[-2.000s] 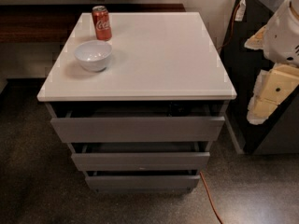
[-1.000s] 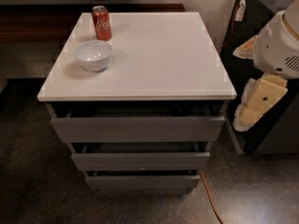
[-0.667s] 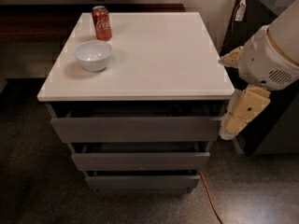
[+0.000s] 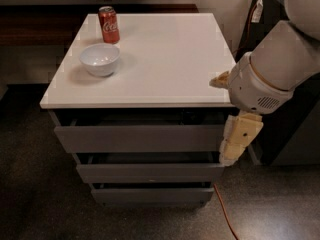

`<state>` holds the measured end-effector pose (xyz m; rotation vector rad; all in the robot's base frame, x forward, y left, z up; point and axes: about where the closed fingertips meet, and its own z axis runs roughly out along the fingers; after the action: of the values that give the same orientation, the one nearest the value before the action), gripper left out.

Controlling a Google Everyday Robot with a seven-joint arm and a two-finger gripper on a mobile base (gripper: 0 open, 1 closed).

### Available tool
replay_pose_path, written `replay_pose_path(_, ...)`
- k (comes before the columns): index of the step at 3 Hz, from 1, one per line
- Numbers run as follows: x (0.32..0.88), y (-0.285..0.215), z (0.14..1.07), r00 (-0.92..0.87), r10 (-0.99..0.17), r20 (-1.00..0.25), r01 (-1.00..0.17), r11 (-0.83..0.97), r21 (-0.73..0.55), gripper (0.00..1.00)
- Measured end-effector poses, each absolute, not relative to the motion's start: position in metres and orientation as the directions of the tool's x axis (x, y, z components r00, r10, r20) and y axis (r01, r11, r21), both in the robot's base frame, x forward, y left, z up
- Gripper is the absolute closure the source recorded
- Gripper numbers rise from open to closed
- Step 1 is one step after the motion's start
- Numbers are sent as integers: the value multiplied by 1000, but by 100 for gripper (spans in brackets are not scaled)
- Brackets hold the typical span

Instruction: Pick pepsi can from top drawer and place on counter

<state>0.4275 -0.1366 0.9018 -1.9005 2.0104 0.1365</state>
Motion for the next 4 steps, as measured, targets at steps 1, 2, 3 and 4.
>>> replay_pose_path(1,428,-137,902,-22,-944,-329,-980,86,-180,0)
replay_pose_path(2,434,-135,885,-17,-952,-306,-983,72,-168,0)
replay_pose_path(3,445,-130,853,1,-960,-280,-985,46,-164,0)
replay_pose_path(4,459,-116,812,43,-962,-268,-984,6,-178,0)
